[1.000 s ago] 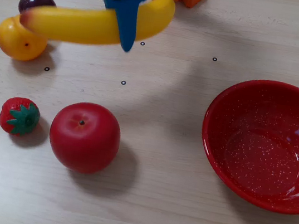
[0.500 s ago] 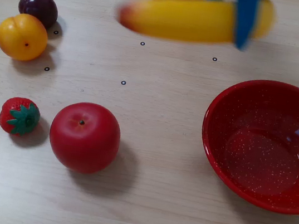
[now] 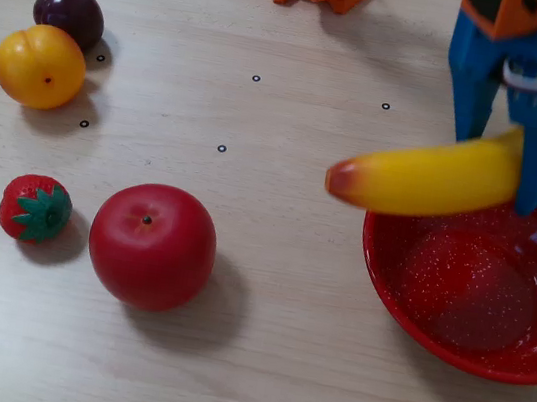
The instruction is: Put the banana in the red bowl.
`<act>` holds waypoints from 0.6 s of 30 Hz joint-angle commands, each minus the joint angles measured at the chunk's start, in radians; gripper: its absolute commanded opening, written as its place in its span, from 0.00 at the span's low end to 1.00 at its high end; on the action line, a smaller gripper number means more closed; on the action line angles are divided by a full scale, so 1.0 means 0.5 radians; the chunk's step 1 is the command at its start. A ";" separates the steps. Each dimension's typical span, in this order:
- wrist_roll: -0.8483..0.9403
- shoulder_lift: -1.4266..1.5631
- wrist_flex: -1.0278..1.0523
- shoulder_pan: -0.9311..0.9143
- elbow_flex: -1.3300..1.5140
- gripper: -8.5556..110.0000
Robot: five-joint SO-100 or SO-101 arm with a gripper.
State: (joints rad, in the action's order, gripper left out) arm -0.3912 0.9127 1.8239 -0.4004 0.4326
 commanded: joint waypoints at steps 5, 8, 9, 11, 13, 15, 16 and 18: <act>0.003 0.015 -0.110 -0.031 -0.117 0.26; 0.055 0.040 -0.147 -0.015 -0.043 0.39; 0.043 0.058 -0.153 -0.012 -0.018 0.39; 0.058 0.120 -0.184 -0.006 0.031 0.40; 0.061 0.212 -0.206 0.000 0.077 0.38; 0.061 0.319 -0.221 0.012 0.123 0.31; 0.092 0.380 -0.239 0.021 0.147 0.27; 0.144 0.528 -0.245 0.049 0.209 0.18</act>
State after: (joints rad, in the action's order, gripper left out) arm -0.3574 0.9664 1.7242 -0.3988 0.5722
